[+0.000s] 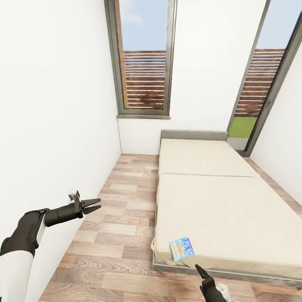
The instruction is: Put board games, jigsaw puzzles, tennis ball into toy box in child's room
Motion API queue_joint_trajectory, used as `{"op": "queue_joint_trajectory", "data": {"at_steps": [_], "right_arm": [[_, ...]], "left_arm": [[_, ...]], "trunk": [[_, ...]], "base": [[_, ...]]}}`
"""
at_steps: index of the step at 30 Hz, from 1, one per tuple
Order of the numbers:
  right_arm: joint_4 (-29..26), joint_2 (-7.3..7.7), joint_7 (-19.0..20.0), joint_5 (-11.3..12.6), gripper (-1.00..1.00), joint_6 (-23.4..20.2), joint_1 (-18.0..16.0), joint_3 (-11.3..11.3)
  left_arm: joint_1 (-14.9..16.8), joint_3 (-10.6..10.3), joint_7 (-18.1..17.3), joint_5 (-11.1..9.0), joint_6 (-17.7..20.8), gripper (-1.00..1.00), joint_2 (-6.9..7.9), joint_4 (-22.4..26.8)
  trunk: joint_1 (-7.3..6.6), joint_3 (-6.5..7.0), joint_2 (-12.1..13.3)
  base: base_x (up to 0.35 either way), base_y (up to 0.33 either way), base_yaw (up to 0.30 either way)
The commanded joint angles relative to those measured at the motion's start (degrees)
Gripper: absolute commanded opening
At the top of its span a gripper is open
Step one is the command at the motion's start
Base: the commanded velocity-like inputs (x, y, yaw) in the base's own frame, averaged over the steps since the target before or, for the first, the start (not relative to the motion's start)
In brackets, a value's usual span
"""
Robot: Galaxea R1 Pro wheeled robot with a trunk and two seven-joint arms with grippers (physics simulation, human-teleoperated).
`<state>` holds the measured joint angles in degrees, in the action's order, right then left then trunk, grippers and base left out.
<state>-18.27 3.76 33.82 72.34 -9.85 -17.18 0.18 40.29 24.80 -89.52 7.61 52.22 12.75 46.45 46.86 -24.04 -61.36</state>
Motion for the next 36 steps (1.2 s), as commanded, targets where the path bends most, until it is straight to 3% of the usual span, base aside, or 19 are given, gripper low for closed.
{"op": "queue_joint_trajectory", "data": {"at_steps": [1,8,13,31,36], "right_arm": [[0.09,-0.01,-0.43,1.12,1.00,-0.42,-0.32,-0.57],[0.23,-0.13,-1.61,3.47,1.00,-0.13,-0.75,-4.61],[0.19,-0.23,-1.84,3.85,1.00,-0.03,-0.81,-5.95],[-0.32,-0.28,-1.05,4.49,1.00,-0.64,-0.80,-6.45],[-0.34,-0.25,2.17,4.63,1.00,-0.92,-0.76,-6.33]], "left_arm": [[0.05,0.16,-0.48,0.59,0.60,1.00,-0.03,0.05],[0.05,0.16,-0.48,0.62,0.57,1.00,-0.03,0.05],[0.05,0.15,-0.48,0.69,0.47,1.00,-0.12,0.05],[0.10,0.24,-0.48,0.83,1.19,1.00,-0.13,0.05],[0.23,0.30,-0.48,0.60,2.12,1.00,-0.15,0.05]], "trunk": [[0.23,-0.25,-0.46],[1.77,-1.50,-3.27],[2.86,-2.40,-5.27],[6.82,-5.63,-12.49],[7.92,-6.53,-14.49]], "base": [[0.000,0.000,0.000],[0.000,0.000,0.000],[0.000,0.000,0.000],[0.000,0.000,0.000],[0.000,0.000,0.000]]}}
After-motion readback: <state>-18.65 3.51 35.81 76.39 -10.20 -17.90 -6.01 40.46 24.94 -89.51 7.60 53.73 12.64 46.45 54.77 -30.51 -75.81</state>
